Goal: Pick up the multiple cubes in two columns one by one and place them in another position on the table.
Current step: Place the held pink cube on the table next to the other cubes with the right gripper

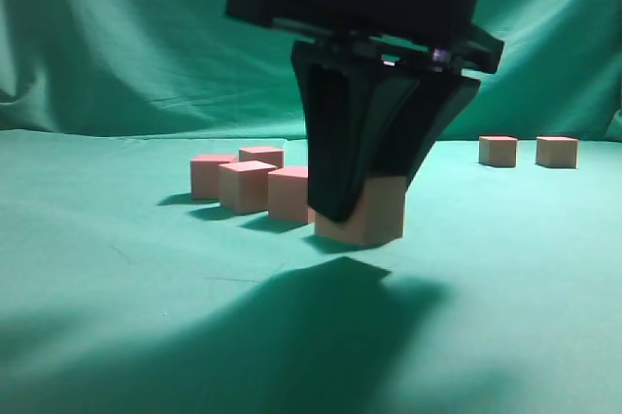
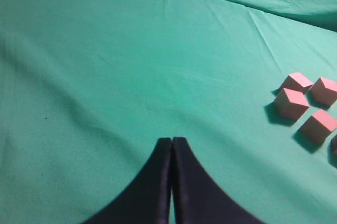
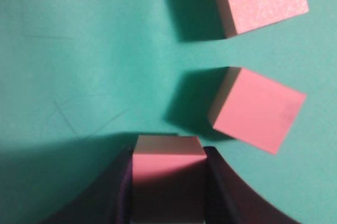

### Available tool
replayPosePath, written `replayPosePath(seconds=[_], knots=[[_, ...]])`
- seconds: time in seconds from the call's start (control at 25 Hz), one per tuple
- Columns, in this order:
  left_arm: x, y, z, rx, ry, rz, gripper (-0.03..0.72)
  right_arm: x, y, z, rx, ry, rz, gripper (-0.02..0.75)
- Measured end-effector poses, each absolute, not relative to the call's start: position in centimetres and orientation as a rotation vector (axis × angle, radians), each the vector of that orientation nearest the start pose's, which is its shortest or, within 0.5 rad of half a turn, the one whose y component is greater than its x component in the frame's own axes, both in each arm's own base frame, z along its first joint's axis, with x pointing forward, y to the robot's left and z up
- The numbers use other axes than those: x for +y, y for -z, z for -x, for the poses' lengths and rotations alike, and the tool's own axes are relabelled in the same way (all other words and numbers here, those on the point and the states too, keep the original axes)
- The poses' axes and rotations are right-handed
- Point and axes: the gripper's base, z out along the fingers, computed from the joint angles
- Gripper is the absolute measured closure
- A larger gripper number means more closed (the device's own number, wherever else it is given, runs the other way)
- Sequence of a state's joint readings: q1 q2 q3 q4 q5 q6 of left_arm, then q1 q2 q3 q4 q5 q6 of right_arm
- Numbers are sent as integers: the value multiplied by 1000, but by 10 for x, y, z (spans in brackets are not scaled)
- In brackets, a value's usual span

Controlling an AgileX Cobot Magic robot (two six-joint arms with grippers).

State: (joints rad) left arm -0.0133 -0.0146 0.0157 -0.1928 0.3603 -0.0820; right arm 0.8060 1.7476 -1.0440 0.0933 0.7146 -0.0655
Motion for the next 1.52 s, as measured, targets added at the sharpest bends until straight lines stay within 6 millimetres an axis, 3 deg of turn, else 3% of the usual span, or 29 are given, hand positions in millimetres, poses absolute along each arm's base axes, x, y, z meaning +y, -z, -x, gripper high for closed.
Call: replayPosePath(seconds=[1.0,1.32,1.52], knots=[[-7,-177,-52,1837,255,182,688,240,-167,-225,2710,-186,1181,481],[-7,-177,-52,1837,255,182,688,239,-171,-223,2759,-161,1207,134],[-7,-177,-52,1837,255,182,688,245,-193,-228,2794,-147,1235,139]])
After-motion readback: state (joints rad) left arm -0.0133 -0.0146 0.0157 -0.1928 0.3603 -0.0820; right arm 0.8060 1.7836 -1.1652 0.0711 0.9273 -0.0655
